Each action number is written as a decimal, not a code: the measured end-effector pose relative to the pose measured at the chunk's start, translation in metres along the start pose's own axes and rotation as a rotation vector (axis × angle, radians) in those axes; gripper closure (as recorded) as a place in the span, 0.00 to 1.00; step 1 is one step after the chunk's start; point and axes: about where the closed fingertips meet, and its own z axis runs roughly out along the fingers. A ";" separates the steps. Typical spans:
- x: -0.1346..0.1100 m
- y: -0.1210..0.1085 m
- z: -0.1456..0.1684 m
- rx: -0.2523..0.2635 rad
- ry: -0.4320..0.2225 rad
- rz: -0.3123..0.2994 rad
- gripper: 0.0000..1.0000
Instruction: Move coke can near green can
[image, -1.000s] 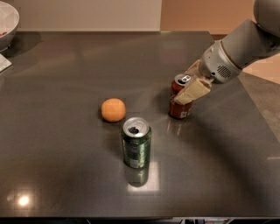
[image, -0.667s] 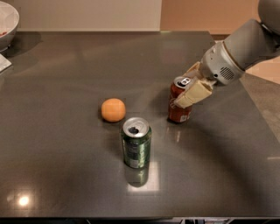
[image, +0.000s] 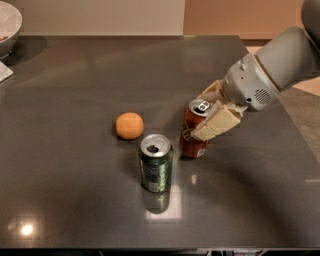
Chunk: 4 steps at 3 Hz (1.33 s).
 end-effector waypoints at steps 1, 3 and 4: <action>-0.006 0.024 0.006 -0.044 -0.020 -0.044 1.00; 0.000 0.051 0.025 -0.085 0.029 -0.098 0.59; 0.003 0.056 0.029 -0.088 0.047 -0.110 0.35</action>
Offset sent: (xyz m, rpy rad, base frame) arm -0.0584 0.0186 -0.0263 -0.0282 0.0130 0.1522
